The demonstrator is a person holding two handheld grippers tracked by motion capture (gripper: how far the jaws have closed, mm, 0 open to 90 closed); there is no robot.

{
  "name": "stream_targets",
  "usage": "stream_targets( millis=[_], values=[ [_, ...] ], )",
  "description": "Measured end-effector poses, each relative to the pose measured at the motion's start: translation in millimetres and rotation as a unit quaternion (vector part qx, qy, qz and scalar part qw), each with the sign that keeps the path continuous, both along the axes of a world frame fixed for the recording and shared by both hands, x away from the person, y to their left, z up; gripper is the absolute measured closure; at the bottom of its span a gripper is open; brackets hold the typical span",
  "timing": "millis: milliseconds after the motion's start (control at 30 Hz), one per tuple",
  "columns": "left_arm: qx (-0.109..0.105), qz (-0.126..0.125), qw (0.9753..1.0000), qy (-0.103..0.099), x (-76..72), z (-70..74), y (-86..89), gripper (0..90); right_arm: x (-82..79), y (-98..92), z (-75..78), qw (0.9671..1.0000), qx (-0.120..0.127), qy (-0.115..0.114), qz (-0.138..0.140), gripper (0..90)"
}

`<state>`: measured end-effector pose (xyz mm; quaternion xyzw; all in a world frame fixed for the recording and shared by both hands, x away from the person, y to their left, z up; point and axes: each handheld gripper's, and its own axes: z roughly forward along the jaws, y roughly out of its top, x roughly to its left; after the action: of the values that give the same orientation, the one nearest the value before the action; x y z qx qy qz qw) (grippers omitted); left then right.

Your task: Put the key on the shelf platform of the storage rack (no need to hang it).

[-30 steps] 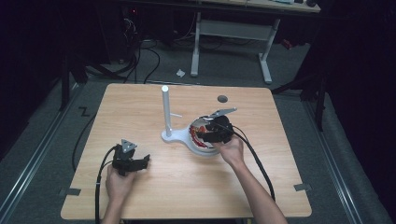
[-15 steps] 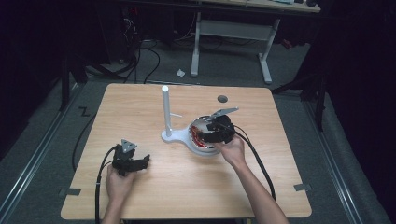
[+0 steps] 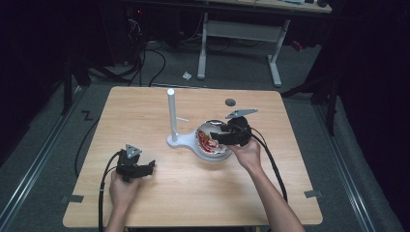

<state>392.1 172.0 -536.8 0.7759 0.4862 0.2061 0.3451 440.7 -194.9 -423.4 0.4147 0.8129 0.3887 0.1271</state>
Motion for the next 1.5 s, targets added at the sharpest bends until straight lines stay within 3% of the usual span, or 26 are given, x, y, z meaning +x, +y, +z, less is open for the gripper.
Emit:
stream_targets(
  millis=[700, 1500],
  values=[
    [0.000, 0.000, 1.0000, 0.000, 0.0, 0.0, 0.0, 21.3, -11.8, -24.7, 17.6, 0.9993, 0.012, -0.032, -0.019, 47.5],
    [0.000, 0.000, 1.0000, 0.000, 0.0, 0.0, 0.0, 21.3, -36.7, -67.0, 28.1, 0.9960, 0.047, -0.052, -0.055, 46.7]
  ],
)
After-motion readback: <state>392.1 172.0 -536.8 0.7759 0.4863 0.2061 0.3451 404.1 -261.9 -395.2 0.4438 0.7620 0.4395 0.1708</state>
